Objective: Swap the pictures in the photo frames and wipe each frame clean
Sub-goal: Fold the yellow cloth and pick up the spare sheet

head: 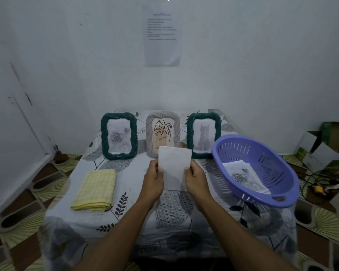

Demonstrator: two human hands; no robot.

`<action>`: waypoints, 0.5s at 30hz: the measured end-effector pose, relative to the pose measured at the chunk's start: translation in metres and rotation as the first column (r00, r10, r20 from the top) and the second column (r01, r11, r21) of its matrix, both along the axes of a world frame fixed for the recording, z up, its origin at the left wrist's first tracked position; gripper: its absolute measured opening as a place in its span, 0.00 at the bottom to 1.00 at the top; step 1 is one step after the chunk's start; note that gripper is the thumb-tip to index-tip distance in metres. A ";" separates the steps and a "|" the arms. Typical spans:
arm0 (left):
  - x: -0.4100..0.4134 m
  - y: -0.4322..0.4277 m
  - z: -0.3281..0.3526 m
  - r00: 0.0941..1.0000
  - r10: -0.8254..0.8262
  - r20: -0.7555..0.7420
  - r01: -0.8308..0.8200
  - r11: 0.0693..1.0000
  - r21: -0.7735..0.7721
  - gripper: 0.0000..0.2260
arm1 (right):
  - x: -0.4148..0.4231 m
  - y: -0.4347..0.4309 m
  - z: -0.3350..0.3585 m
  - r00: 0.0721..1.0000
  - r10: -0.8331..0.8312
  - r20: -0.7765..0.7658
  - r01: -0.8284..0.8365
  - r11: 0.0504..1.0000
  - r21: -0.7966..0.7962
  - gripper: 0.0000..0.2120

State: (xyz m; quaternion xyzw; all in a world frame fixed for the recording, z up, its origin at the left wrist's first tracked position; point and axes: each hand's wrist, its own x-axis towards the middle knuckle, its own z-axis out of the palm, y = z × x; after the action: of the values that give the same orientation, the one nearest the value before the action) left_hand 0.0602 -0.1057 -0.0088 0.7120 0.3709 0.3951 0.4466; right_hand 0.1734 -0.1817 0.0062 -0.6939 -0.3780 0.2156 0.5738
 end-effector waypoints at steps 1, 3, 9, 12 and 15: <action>0.001 0.000 0.001 1.000 0.005 -0.024 -0.004 1.000 0.028 0.09 | 0.000 0.000 0.001 1.000 0.000 0.001 0.000 1.000 -0.001 0.14; 0.000 -0.002 0.002 0.995 0.093 -0.038 -0.090 0.992 0.087 0.08 | 0.001 -0.001 0.003 1.000 -0.007 0.001 0.007 1.000 -0.014 0.13; -0.001 -0.005 0.020 0.998 0.057 -0.022 -0.052 0.977 0.205 0.06 | -0.001 -0.008 0.022 0.972 0.159 -0.174 -0.159 0.987 0.015 0.15; -0.003 -0.010 0.032 0.987 -0.145 0.068 0.145 0.989 0.015 0.10 | -0.001 -0.012 0.033 0.861 0.353 -0.366 -0.342 0.935 0.095 0.23; -0.003 -0.014 0.036 0.984 -0.139 0.115 0.139 0.990 0.009 0.09 | -0.001 -0.013 0.038 0.886 0.373 -0.276 -0.375 0.926 0.048 0.24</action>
State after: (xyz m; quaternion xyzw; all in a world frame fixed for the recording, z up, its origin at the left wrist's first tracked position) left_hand 0.0571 -0.1196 0.0274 0.7122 0.2938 0.4037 0.4934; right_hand 0.1720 -0.1951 0.0440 -0.5722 -0.4188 0.4195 0.5668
